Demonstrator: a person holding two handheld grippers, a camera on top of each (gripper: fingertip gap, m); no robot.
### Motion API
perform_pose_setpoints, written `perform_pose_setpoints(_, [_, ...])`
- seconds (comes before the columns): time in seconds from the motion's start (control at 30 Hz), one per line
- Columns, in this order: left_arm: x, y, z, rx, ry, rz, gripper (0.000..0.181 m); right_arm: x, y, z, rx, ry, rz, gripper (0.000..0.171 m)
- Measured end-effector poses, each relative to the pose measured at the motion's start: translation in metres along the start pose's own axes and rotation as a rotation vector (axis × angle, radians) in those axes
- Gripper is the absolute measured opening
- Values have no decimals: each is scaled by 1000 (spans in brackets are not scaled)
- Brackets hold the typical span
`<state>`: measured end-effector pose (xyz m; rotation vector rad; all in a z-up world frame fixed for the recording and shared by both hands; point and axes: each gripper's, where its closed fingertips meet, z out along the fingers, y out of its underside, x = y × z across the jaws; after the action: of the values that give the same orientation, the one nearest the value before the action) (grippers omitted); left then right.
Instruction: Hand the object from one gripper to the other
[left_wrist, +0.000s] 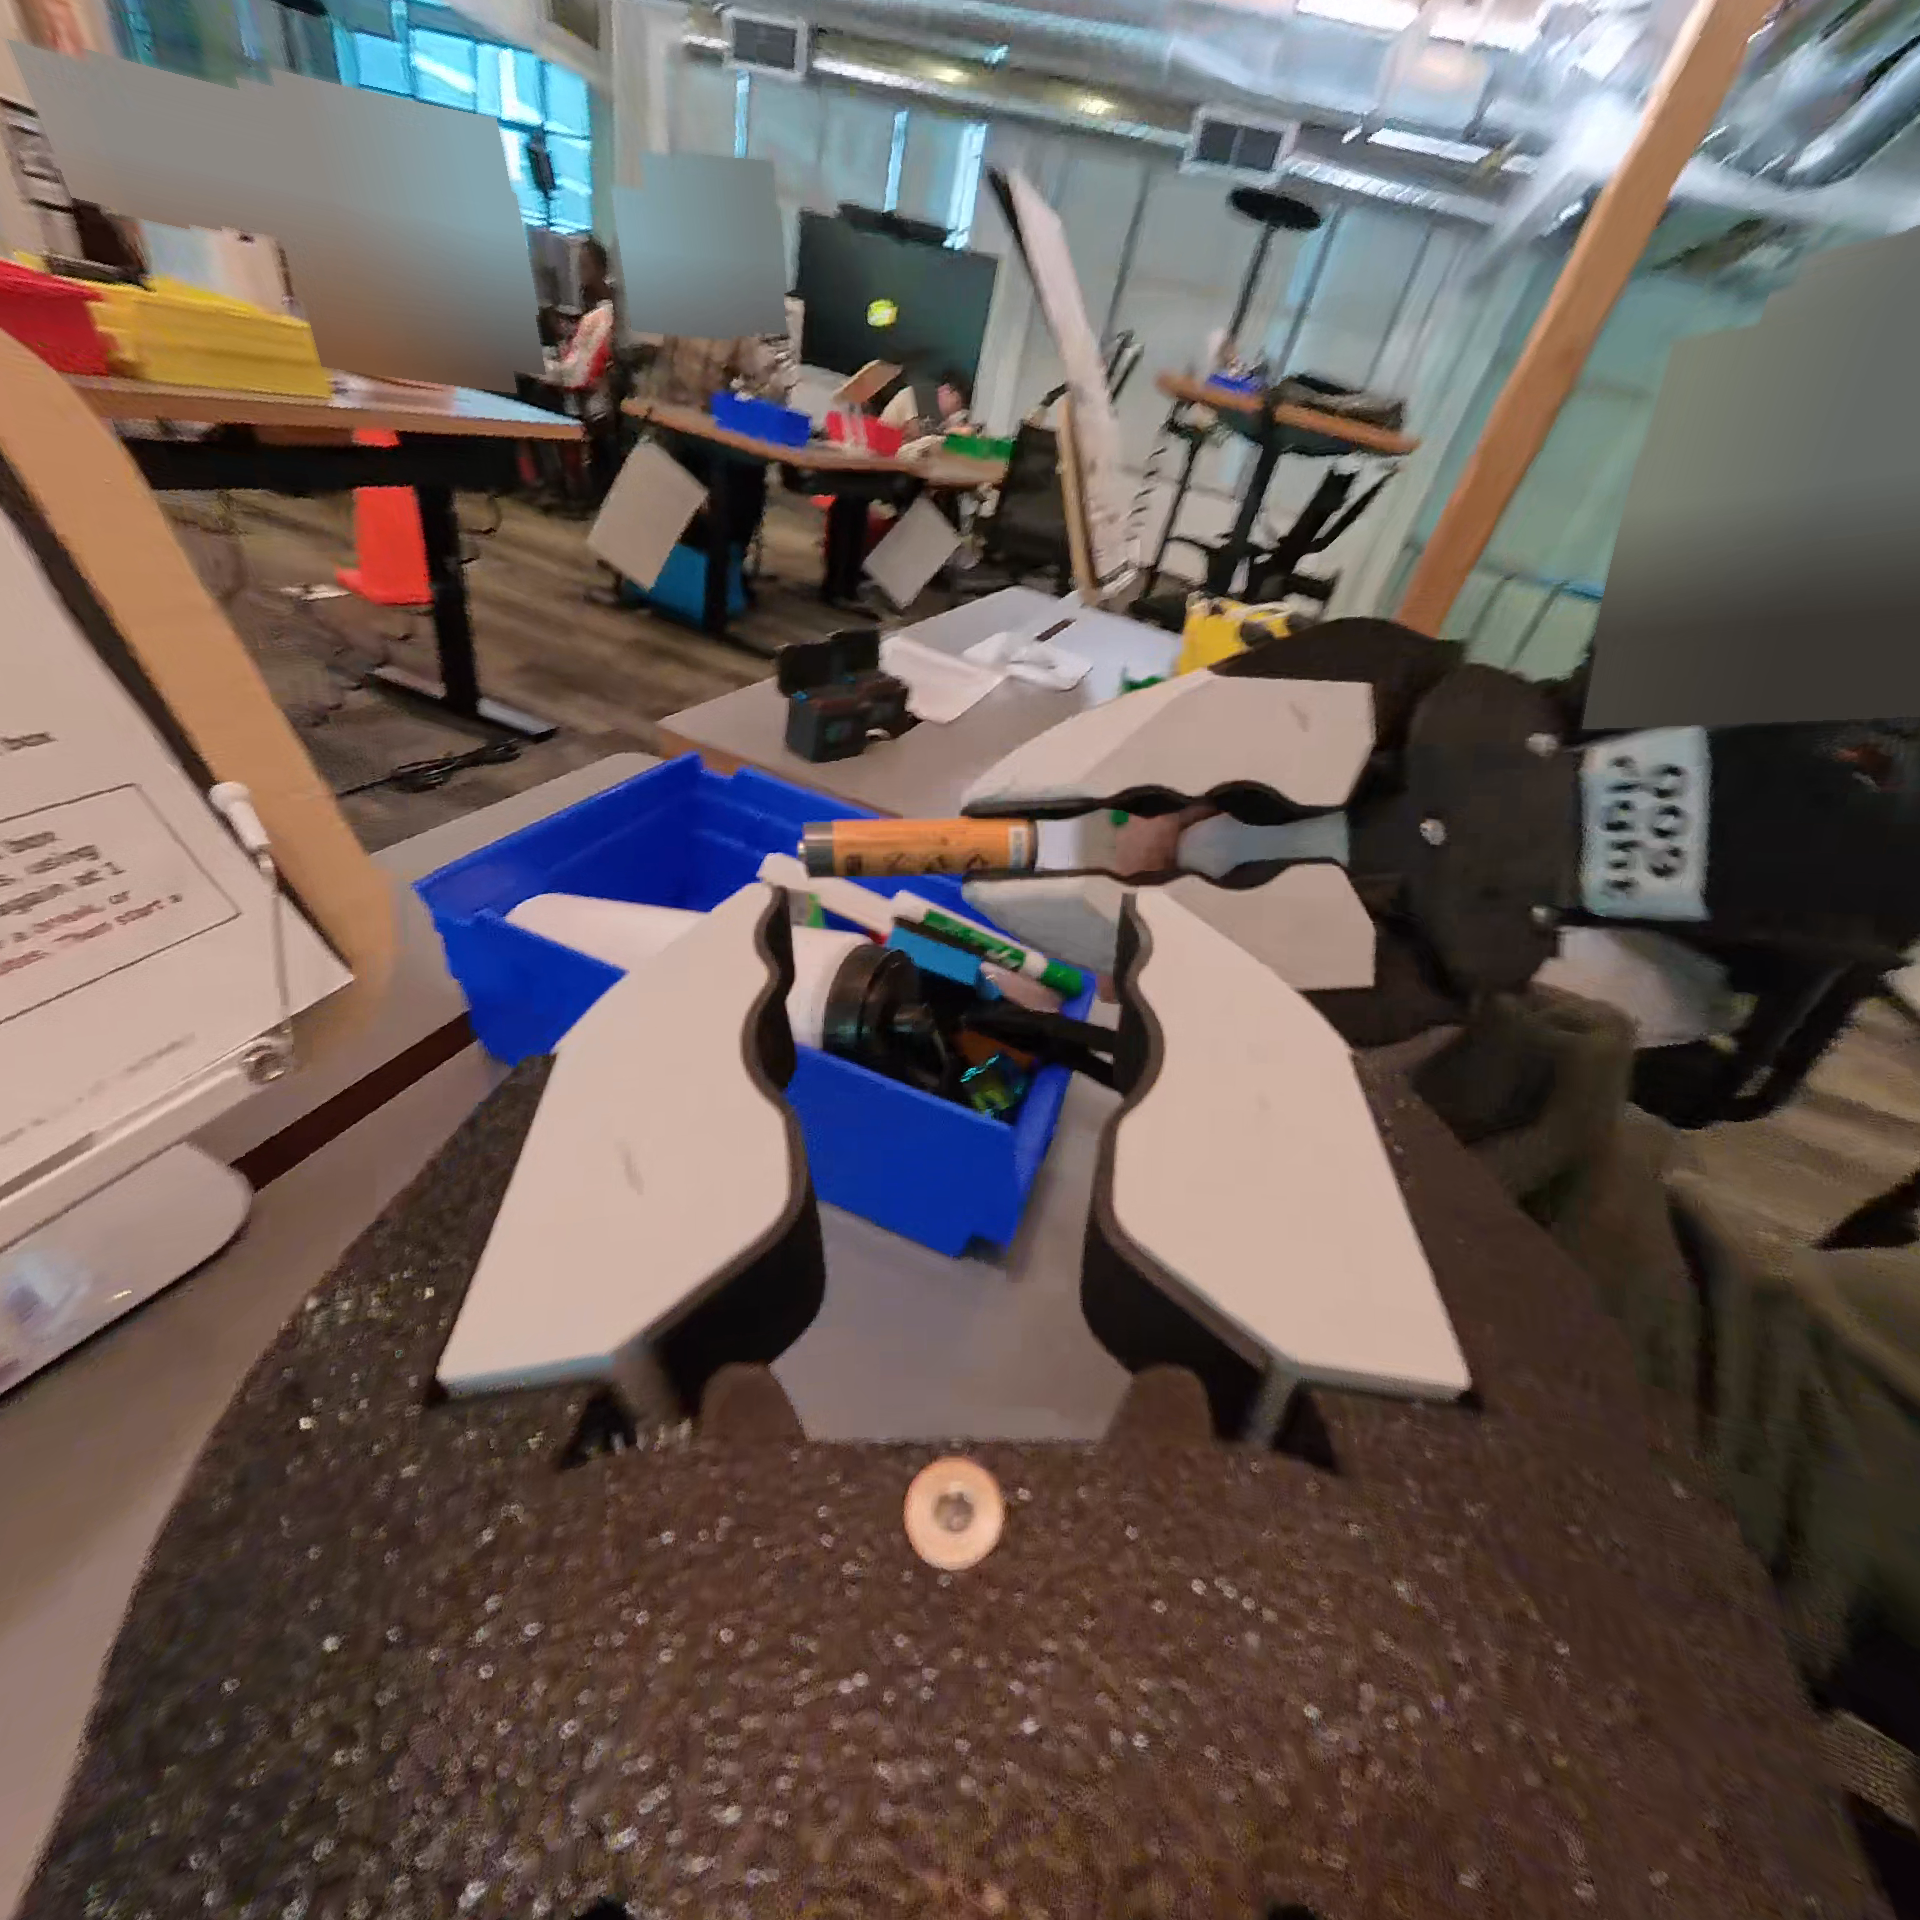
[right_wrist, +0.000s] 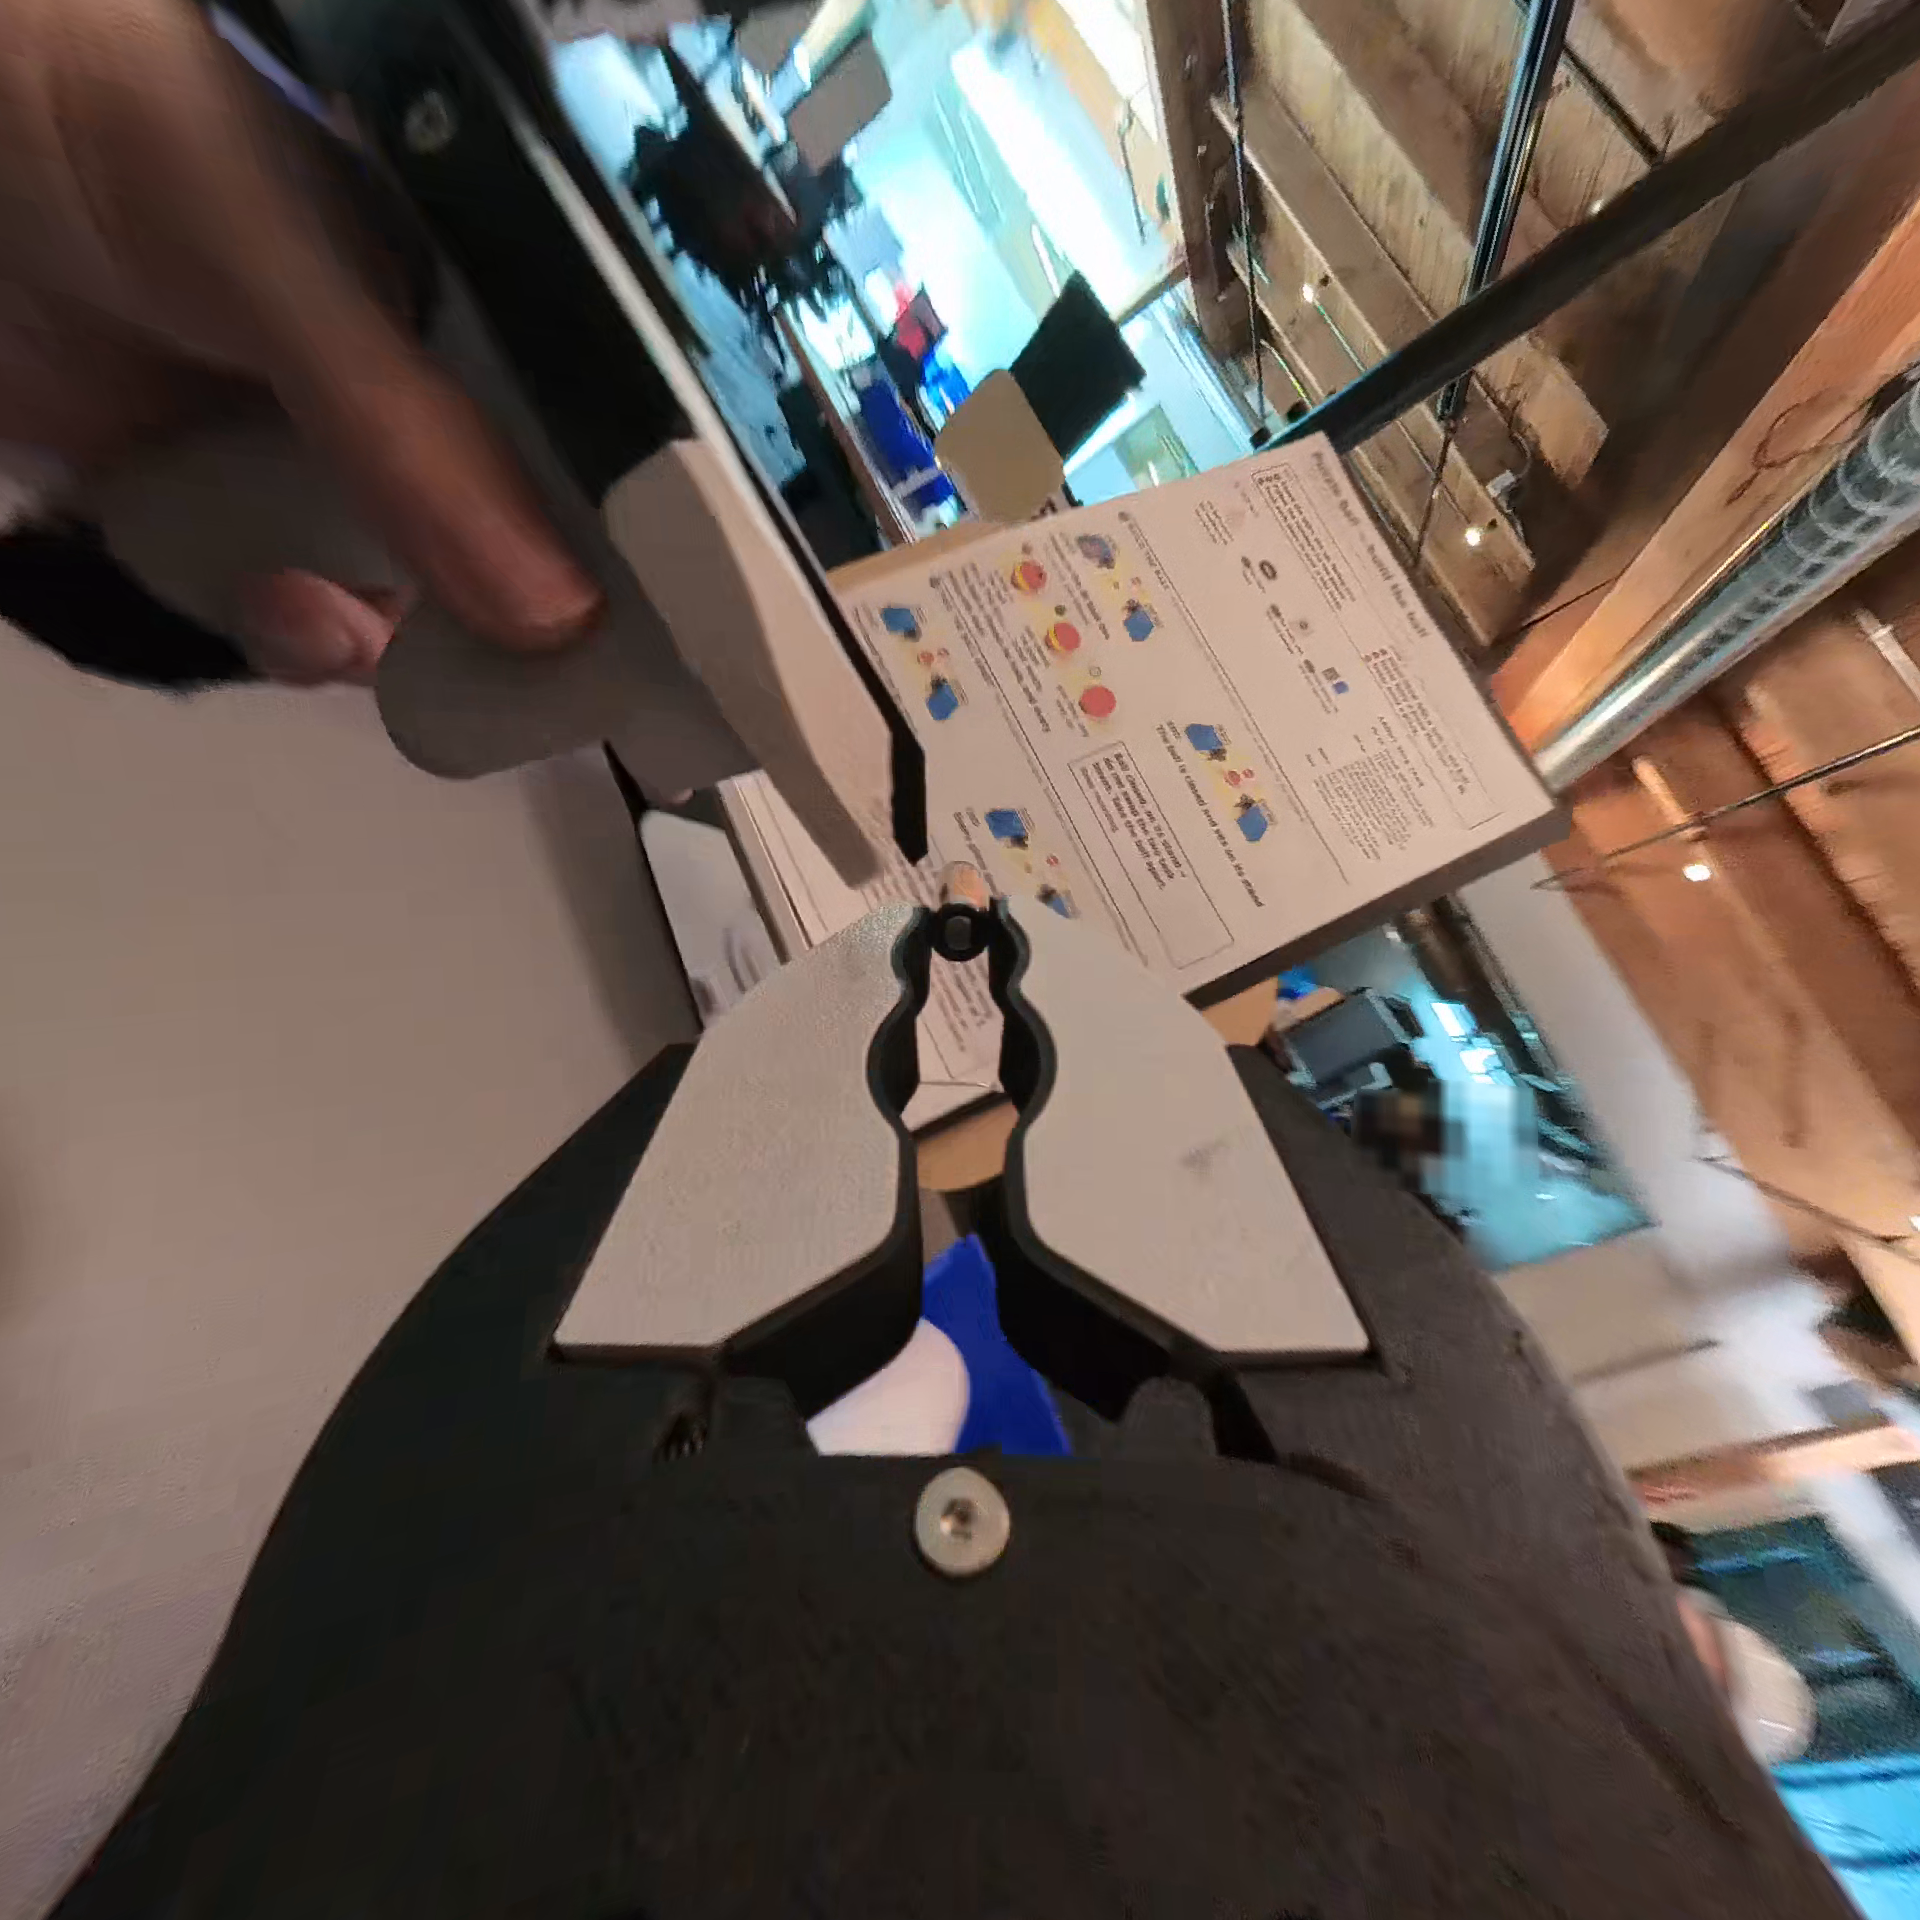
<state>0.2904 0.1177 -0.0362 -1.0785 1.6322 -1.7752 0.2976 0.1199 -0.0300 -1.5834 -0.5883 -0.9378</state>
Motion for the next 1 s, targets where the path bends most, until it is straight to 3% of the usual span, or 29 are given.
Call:
perform_pose_setpoints(0.13, [-10, 7, 1, -45, -85, 14, 58, -7, 4, 5, -71, 11, -152, 11])
perform_pose_setpoints(0.43, [-11, 5, 0, -11, -27, -56, 58, -13, -1, 2, -58, -7, -279, 11])
perform_pose_setpoints(0.67, [-7, 12, 3, -57, -31, 0, 45, -18, -3, 2, -77, -19, -360, 11])
perform_pose_setpoints(0.9, [-7, 13, 4, -65, -18, 64, 44, -18, -2, 2, -75, -15, -344, 12])
perform_pose_setpoints(1.0, [-7, 5, 0, -9, 10, 95, 44, -13, -9, 0, -11, -29, -148, 20])
